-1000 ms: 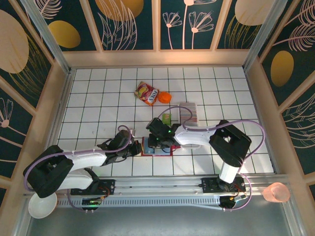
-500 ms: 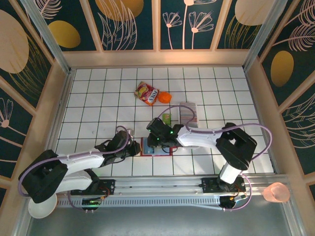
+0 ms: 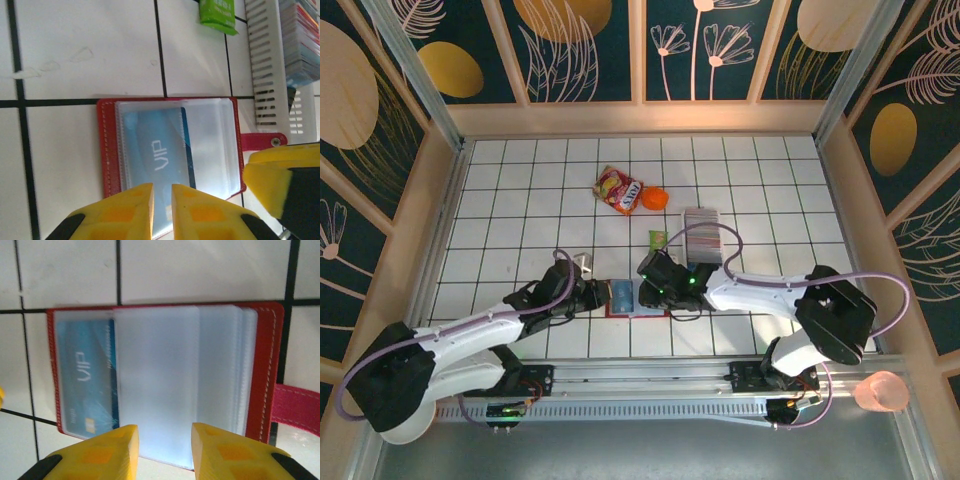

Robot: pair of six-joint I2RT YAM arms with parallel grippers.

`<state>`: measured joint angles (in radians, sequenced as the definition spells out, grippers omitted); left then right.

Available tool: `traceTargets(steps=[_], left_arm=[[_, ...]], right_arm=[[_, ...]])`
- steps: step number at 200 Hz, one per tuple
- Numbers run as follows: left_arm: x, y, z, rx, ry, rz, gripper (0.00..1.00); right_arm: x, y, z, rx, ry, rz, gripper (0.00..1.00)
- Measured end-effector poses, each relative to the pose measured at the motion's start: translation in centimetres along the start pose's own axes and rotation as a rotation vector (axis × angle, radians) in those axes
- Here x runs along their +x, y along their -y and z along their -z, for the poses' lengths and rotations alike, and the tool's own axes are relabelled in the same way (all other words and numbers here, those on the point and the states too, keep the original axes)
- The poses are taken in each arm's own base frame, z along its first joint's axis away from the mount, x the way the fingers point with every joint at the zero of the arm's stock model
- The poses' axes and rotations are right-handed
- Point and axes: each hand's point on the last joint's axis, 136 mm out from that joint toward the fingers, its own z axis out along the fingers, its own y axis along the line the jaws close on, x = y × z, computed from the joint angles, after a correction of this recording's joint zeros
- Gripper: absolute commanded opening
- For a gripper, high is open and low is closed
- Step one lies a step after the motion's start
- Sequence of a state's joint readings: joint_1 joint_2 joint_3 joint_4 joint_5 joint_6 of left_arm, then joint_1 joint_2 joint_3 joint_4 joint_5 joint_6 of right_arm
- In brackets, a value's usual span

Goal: Put the credit cards into the card holder

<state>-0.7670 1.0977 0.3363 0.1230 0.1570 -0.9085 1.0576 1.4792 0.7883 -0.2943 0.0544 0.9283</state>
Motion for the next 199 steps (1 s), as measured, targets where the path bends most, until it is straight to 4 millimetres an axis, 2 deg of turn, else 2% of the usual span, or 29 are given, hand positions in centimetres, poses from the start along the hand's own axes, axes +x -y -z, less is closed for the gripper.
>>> traceTargets(steps=[70, 144, 199], left_arm=[[1.2, -0.1, -1.2, 0.017, -0.069, -0.001, 0.13], [1.6, -0.4, -1.7, 0.011, -0.087, 0.002, 0.12], [1.6, -1.4, -2.1, -0.031, -0.081, 0.003, 0.07]], right_arm=[[1.1, 0.2, -1.4, 0.017, -0.037, -0.009, 0.38], [1.1, 0.7, -1.5, 0.041, -0.032, -0.011, 0.46], [1.4, 0.3, -2.1, 0.035, -0.037, 0.000, 0.46]])
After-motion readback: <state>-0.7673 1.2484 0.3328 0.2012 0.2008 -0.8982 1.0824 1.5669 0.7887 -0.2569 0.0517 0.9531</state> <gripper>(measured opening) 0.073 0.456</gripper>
